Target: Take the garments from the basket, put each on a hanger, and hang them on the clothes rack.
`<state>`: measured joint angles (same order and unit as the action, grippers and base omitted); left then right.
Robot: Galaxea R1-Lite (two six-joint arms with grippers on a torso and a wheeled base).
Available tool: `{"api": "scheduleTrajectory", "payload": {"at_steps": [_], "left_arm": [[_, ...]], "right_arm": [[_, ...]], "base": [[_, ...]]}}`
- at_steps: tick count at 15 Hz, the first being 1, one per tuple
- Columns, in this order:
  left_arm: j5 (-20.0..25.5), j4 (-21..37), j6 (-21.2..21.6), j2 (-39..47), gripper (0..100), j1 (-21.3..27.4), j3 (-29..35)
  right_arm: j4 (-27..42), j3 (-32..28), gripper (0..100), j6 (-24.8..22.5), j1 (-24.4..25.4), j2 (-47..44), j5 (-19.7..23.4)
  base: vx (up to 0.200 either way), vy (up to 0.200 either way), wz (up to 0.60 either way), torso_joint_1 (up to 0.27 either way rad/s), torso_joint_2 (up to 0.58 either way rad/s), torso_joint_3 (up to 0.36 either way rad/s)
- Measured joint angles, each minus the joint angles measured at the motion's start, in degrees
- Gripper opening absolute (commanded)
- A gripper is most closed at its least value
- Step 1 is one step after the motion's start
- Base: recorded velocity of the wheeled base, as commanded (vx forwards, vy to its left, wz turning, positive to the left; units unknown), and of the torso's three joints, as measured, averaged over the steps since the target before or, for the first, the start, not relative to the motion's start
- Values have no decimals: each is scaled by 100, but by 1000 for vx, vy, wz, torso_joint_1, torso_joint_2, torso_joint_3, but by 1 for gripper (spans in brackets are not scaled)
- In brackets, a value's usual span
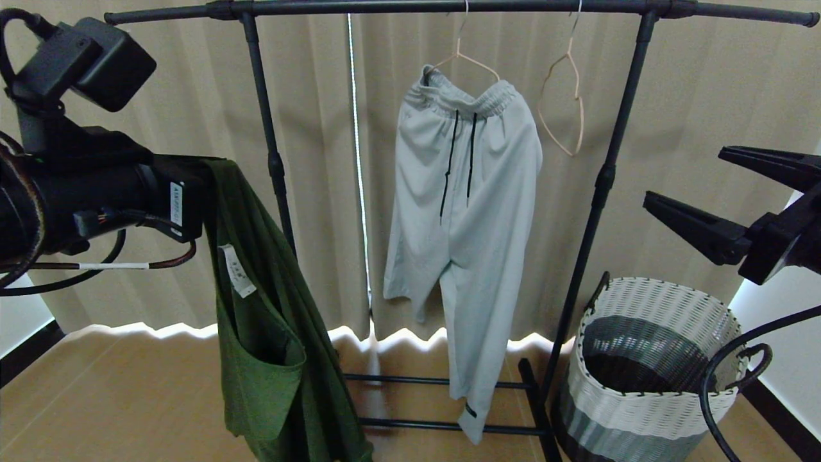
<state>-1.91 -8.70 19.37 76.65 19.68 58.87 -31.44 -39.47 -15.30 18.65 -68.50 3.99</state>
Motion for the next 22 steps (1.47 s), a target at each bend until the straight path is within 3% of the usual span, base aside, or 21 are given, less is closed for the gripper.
{"api": "scheduleTrajectory", "payload": {"at_steps": [5, 17, 22], "left_arm": [[9, -7, 13, -133, 0, -107, -149], [44, 1, 22, -234, 0, -94, -444], [61, -5, 22, -290, 0, -57, -684]], "right_arm": [[-912, 288, 100, -301, -488, -116, 4], [-931, 653, 100, -336, -968, -265, 2], [-898, 751, 100, -339, -1248, -418, 6]], "base": [[0, 0, 0, 0, 0, 0], [0, 0, 0, 5, -10, -2], [0, 0, 0, 154, -246, -234]]}}
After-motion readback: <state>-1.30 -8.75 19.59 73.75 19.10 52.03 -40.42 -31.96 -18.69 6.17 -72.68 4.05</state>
